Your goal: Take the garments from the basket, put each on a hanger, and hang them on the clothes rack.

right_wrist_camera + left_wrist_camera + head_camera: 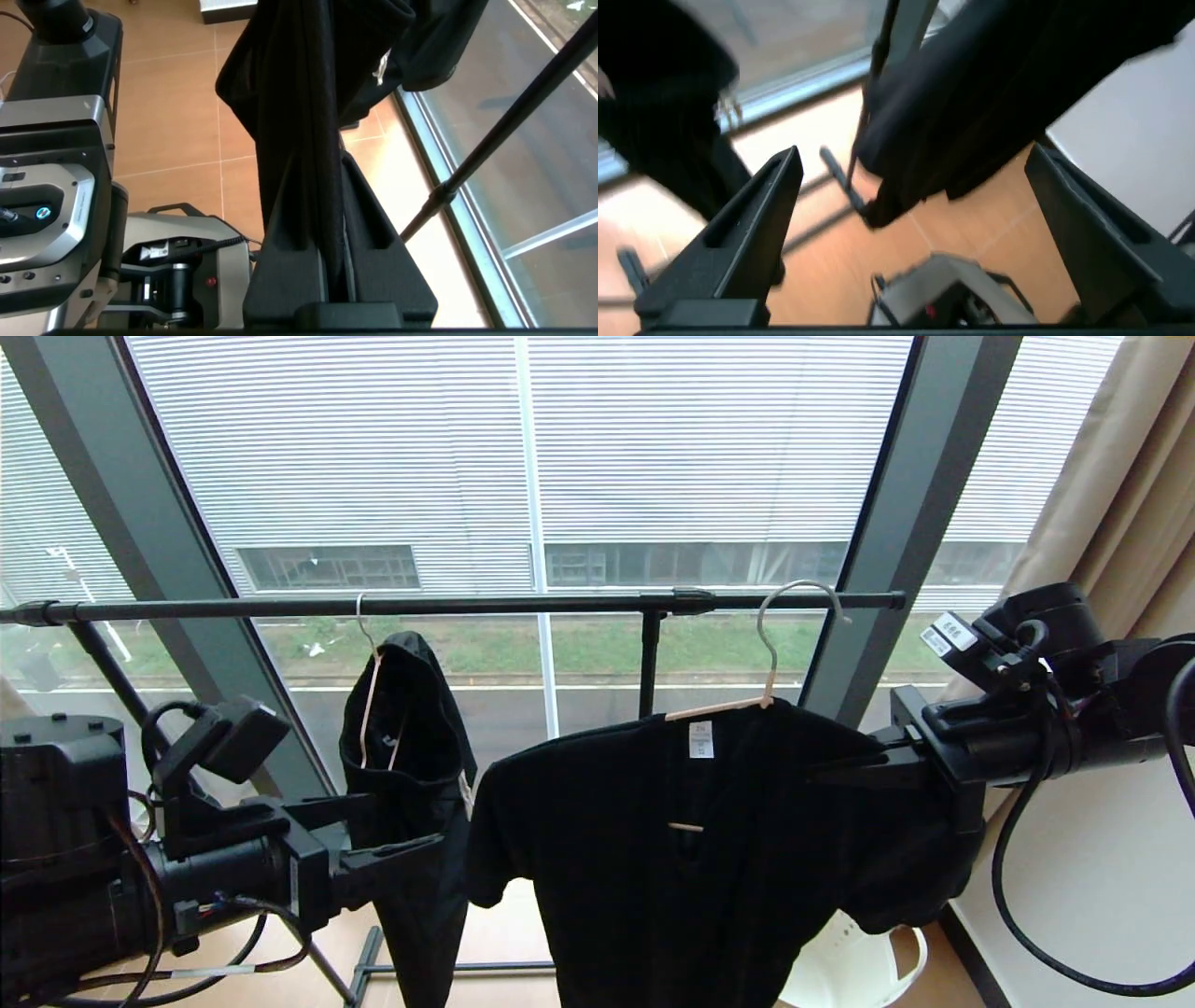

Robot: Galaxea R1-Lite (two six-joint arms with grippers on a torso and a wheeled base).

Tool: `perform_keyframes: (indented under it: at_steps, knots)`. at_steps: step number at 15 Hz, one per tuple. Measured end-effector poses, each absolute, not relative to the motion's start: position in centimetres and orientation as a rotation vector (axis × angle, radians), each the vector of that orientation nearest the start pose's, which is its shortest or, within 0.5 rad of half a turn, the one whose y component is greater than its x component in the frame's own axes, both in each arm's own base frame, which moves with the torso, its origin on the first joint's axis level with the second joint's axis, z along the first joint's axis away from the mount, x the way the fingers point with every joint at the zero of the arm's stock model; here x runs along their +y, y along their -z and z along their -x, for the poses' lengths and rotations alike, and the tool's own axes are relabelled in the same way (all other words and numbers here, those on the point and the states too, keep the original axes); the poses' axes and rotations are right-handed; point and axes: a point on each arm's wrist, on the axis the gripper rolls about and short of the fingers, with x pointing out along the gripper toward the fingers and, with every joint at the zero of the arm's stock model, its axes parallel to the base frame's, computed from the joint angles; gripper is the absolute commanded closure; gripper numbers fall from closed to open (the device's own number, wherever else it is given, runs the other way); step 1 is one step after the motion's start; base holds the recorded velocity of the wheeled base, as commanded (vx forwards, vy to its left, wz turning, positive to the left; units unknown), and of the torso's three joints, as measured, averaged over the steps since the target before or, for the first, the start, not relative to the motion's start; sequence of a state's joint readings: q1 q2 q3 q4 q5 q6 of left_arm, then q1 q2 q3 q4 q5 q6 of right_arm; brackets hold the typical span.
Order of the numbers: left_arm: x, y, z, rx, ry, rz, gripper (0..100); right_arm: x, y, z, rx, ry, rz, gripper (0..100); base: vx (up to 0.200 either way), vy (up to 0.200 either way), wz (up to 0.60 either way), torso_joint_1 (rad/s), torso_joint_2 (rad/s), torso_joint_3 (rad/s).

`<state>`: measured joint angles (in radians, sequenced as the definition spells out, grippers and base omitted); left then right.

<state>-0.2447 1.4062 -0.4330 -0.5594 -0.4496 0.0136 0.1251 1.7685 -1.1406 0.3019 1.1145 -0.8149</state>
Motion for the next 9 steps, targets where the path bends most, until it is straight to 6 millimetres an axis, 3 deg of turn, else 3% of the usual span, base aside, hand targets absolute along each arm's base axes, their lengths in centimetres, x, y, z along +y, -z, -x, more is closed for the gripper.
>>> perform_keyframes:
  at_steps: [6, 9]
  knots:
    - [-11.4, -21.7, -21.1, 0.375, 0.815, -0.036, 0, 7.9, -16.9, -28.9, 0.377, -1.455, 0.207, 100, 0.000, 0.000, 0.00, 0.000, 0.00, 0.000]
    - [-14.8, -22.0, -21.3, 0.354, 0.924, -0.145, 0, 8.3, -16.6, -28.8, 0.392, -1.466, 0.208, 100, 0.000, 0.000, 0.00, 0.000, 0.00, 0.000]
